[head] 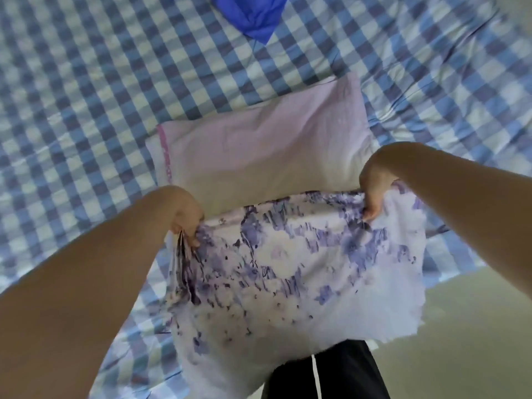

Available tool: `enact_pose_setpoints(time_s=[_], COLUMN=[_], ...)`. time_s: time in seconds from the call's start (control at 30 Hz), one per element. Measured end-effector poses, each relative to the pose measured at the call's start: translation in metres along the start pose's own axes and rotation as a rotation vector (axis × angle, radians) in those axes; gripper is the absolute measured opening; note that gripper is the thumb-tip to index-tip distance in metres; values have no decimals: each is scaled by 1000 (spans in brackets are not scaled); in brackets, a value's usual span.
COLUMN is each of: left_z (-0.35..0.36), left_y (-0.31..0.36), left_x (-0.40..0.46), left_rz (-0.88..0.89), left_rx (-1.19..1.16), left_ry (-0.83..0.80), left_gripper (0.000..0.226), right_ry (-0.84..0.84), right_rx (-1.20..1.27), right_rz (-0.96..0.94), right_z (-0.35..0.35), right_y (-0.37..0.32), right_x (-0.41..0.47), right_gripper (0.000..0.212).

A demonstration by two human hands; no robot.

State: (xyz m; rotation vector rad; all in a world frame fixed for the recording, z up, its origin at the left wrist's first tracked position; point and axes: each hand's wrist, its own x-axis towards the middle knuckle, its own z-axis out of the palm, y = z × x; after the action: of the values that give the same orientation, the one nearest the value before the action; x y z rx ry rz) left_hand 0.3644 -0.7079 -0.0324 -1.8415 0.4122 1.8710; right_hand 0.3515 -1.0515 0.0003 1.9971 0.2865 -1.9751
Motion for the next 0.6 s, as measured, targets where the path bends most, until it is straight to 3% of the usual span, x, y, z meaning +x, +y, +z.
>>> enact_pose_setpoints(time_s=[0.1,0.2,0.3,0.47,0.6], left_z=[-43,-76,-72,-21,38], left_y=[-35,-59,-66,-53,-16], left_x=[-33,-33,-8,56,96], left_rz=[-56,-146,-287,-308,-274], left_rx=[-198,-332,-414,-558,-883], left_ry=[342,780,994,1128,965], left_gripper=[30,35,35,64,85], right_ry=[239,835,1211,1171,1072], right_rx=[40,174,284,645,963], right_rz=[131,339,406,257,187], right_z=[-33,-69,-78,-49,0], right_y=[25,37,28,4,-24], right_x=[-18,-12,19,81,117], right_gripper=[44,53,46,83,78])
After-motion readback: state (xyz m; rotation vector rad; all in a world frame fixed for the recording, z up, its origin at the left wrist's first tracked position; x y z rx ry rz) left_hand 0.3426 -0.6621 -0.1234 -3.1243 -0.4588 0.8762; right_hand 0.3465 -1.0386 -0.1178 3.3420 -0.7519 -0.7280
